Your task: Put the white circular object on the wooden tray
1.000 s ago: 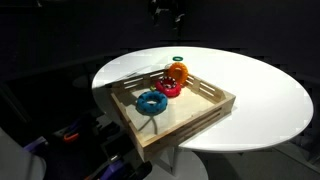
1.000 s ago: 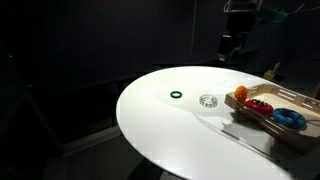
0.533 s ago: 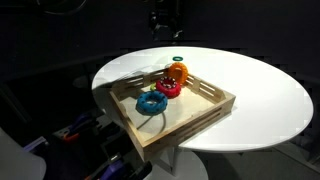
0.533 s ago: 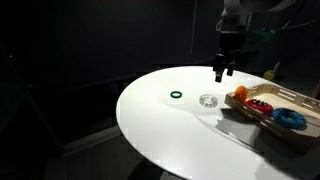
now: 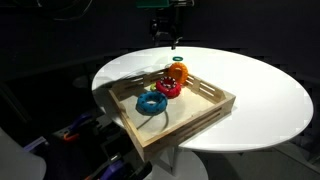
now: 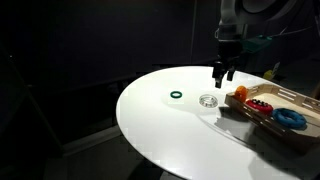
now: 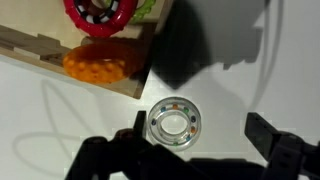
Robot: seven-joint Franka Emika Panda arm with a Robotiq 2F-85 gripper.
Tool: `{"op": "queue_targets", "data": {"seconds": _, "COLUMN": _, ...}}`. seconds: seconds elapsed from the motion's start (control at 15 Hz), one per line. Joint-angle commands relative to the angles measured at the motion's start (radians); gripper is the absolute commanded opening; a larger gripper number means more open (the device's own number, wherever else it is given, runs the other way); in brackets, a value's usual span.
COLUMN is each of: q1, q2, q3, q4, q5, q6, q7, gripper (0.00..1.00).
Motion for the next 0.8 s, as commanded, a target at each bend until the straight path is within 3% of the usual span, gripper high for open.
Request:
{"op": "queue_targets", "data": {"seconds": 0.0, "q1": 0.005, "q2": 0.006, "q3": -0.005, "q4": 0.002, "q5": -0.019, "q6": 0.005, "q7": 0.018, "gripper": 1.00}}
{"op": "queue_targets", "data": {"seconds": 0.33, "q1": 0.025, "q2": 0.061, "q3": -0.014, "q4": 0.005, "q5": -0.114, "q6": 0.103, "q7": 0.084, "gripper": 1.00}}
{"op": "queue_targets", "data": {"seconds": 0.73, "q1": 0.037, "q2": 0.131, "q3": -0.011, "q4": 0.018, "q5": -0.095, "q6": 0.218, "q7": 0.090, "gripper": 1.00}}
